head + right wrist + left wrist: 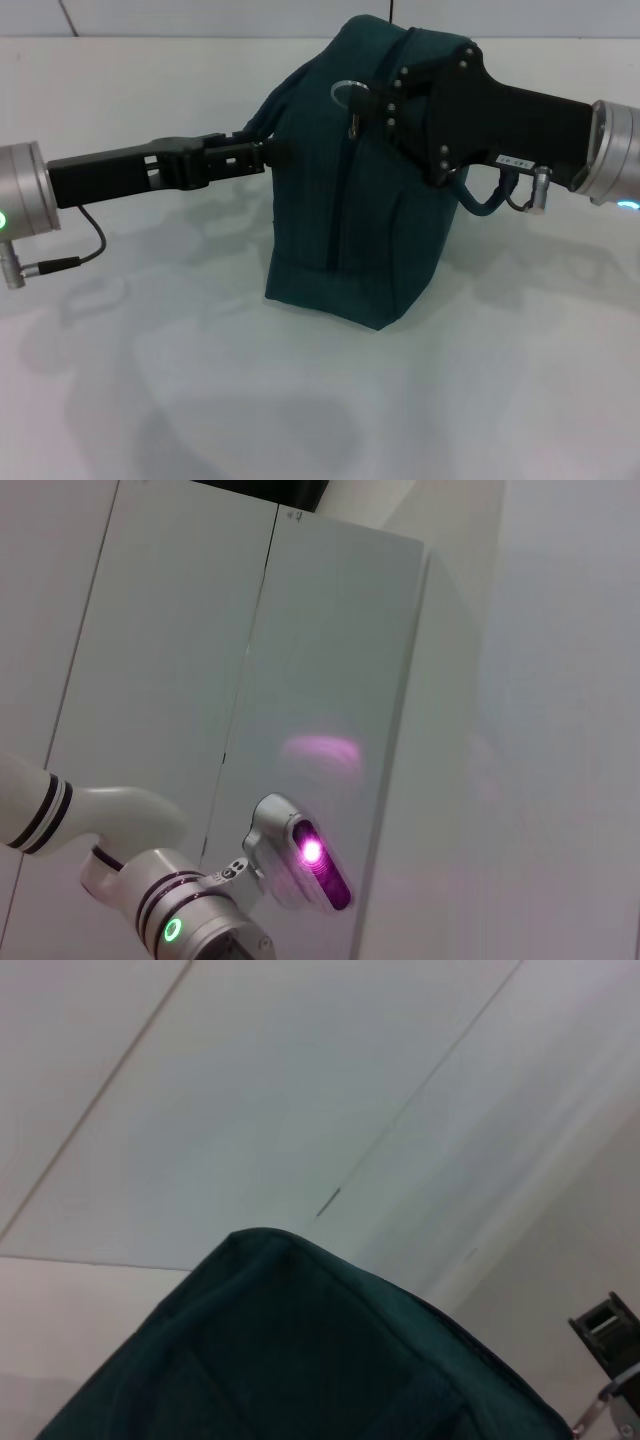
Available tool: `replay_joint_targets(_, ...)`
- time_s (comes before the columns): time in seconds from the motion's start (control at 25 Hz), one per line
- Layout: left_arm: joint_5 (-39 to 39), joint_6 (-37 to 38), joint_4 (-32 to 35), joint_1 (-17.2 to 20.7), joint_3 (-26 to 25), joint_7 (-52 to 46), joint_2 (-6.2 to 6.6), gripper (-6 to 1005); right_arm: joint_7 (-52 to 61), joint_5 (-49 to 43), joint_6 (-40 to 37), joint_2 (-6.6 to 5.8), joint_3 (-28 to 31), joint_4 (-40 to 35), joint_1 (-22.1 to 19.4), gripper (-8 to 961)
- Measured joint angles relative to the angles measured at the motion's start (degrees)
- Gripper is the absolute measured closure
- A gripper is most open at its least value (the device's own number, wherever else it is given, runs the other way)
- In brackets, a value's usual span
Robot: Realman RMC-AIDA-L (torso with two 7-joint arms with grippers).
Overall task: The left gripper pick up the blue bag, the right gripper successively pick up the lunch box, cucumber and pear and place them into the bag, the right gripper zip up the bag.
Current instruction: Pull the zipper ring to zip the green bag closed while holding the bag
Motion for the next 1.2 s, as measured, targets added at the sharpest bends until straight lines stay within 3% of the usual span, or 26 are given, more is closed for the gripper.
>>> replay_joint_targets(0.64, 0.04, 2.0, -0.52, -0.2, 1.11, -0.13, -0.23, 209, 0.0, 0.02, -0.06, 0.0, -0.24, 0.03, -0.26, 947)
replay_joint_targets(1.2, 1.04, 0.29, -2.8, -1.75, 1.44, 0.49, -0.18, 377, 0.01, 0.07, -0.15, 0.01, -0.88, 0.03, -0.85, 947)
